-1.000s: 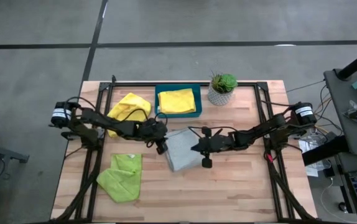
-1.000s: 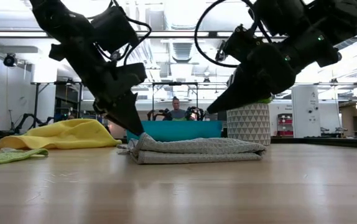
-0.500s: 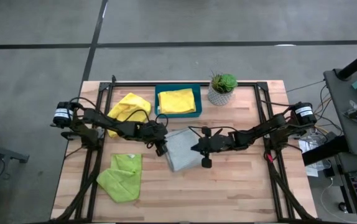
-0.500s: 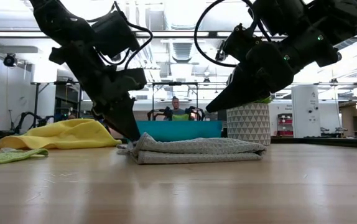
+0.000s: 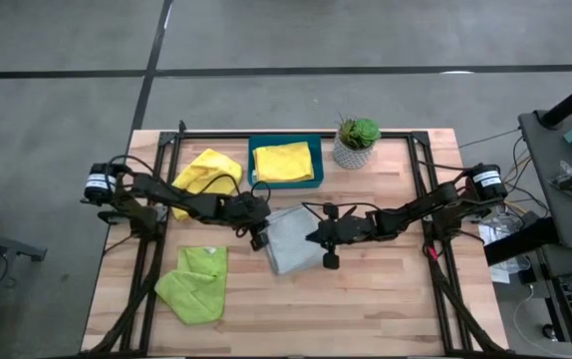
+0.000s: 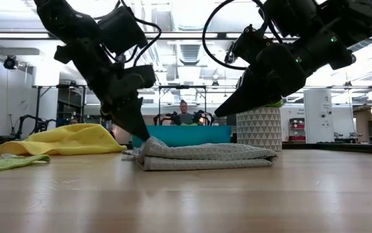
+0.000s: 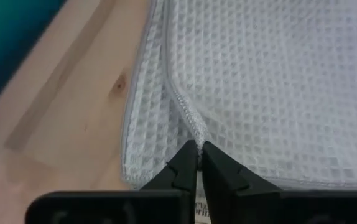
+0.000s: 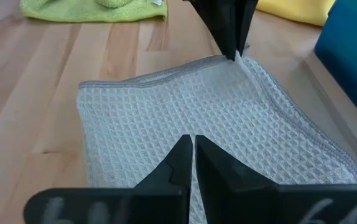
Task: Fold microfiber towels
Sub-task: Fold the gray microfiber cloth
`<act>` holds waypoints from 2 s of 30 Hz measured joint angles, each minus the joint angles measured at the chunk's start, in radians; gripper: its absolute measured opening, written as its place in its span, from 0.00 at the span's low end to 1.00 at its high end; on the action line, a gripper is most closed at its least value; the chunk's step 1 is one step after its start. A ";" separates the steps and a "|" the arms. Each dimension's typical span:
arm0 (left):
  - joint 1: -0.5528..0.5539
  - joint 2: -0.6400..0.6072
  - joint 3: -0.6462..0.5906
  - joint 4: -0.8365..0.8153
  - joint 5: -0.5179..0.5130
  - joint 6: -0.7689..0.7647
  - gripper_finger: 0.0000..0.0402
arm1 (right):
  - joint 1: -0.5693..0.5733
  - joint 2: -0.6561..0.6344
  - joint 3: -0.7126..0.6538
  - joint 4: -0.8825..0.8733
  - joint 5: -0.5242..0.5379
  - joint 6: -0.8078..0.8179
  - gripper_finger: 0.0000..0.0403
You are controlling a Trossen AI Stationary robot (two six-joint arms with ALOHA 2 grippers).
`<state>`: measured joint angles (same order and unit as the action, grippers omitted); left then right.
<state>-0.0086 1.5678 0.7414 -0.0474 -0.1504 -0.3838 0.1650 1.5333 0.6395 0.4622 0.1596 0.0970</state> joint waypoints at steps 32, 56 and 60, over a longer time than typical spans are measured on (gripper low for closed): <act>0.000 0.001 -0.015 -0.166 -0.131 -0.077 0.08 | -0.040 0.000 0.001 0.015 0.001 0.016 0.03; -0.080 -0.125 0.008 -0.140 -0.085 -0.019 0.36 | -0.040 0.079 0.060 0.068 0.065 0.034 0.03; -0.145 -0.112 0.004 -0.060 -0.084 -0.018 0.29 | -0.039 0.124 0.060 0.120 0.073 0.033 0.03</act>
<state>-0.1540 1.4562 0.7453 -0.1077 -0.2344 -0.4023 0.1257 1.6571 0.6994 0.5825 0.2324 0.1297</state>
